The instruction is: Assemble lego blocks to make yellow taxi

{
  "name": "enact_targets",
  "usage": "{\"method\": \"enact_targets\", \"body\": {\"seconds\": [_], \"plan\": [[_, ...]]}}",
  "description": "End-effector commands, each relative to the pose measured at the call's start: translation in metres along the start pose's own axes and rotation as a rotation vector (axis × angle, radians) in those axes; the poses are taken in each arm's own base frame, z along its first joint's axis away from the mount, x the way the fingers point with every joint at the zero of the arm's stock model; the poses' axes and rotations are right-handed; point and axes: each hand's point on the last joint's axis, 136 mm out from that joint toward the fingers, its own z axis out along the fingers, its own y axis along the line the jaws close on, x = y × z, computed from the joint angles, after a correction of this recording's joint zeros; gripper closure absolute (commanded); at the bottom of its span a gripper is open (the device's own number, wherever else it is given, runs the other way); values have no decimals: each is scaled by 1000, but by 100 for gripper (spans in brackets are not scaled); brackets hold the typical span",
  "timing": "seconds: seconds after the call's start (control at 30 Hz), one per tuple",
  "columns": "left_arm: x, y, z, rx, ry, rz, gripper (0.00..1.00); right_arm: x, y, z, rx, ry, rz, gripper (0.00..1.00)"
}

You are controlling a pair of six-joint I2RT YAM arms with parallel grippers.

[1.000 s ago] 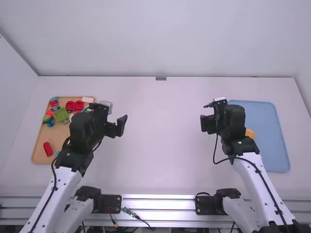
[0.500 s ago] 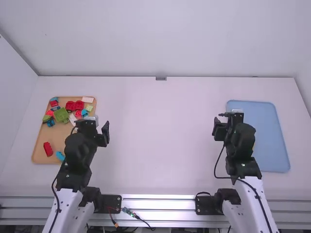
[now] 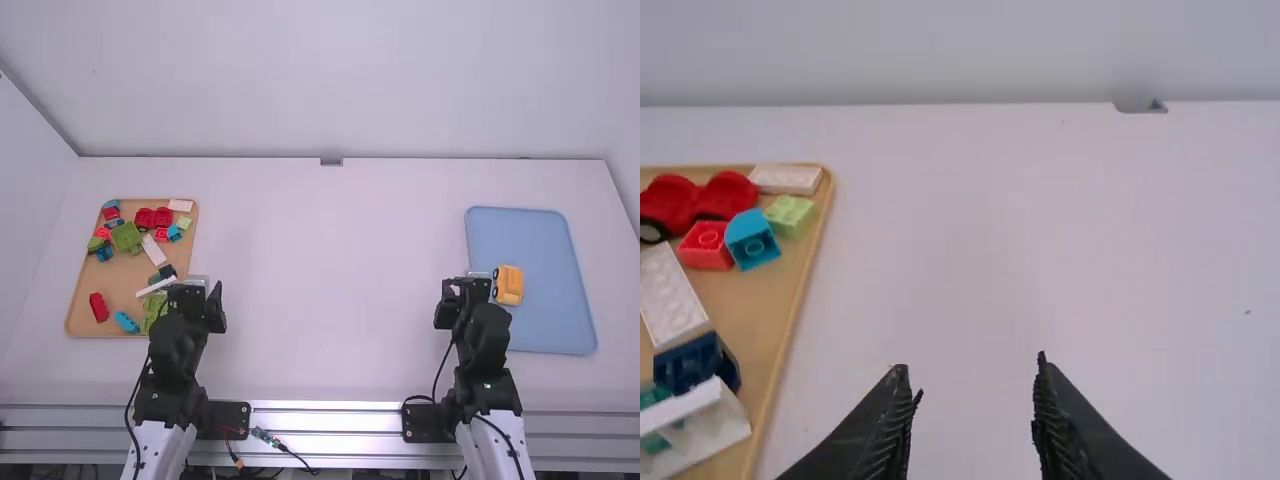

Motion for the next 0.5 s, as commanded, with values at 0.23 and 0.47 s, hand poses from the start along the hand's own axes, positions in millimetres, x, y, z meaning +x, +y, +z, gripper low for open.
{"method": "enact_targets", "body": {"seconds": [0.23, 0.47], "plan": [[-26, 2, -10, -8, -149, 1, 84, 12, 0, -4, 0, -81, 3, 85], [-36, 1, -15, -8, -199, 1, 93, -11, 0, -13, 0, -186, 1, 96]]}}
